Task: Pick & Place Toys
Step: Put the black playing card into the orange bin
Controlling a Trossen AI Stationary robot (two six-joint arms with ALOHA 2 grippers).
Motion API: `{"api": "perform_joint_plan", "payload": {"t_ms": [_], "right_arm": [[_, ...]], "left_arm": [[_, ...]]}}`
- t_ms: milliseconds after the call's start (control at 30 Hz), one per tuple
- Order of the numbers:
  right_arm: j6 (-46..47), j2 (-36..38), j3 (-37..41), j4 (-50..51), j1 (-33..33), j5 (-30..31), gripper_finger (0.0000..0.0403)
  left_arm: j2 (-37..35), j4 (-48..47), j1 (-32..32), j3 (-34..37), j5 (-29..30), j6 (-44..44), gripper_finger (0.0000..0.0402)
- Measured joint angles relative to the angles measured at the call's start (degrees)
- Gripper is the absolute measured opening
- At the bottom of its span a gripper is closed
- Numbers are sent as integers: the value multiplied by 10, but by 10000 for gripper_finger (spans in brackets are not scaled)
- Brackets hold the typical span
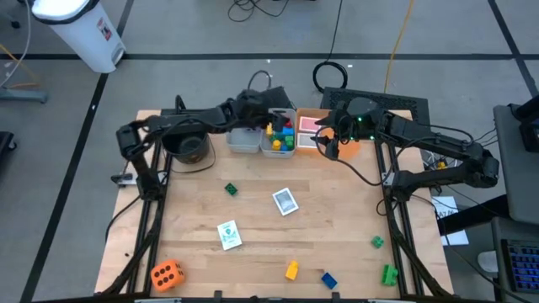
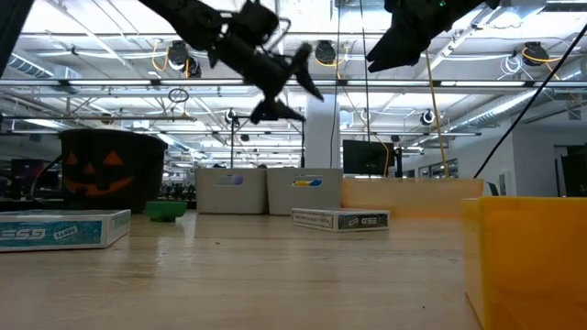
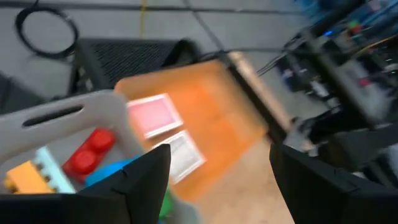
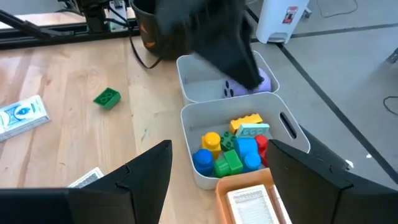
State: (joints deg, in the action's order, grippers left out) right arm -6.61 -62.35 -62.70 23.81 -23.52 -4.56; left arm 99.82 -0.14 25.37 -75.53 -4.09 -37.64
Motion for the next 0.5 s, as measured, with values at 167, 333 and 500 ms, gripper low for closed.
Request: {"api": "perform_joint_plan", "payload": {"t_ms": [167, 333, 500], "right_arm": [[-14, 0, 0, 0, 0, 0, 254], [-35, 0, 0, -1, 0, 0, 254], [2, 0, 0, -8, 0, 0, 254]], "left_arm": [[-49, 22, -13, 0, 0, 20, 282], [-68, 99, -29, 0, -1, 17, 282], [-69, 186, -42, 0, -34, -56, 282]]}}
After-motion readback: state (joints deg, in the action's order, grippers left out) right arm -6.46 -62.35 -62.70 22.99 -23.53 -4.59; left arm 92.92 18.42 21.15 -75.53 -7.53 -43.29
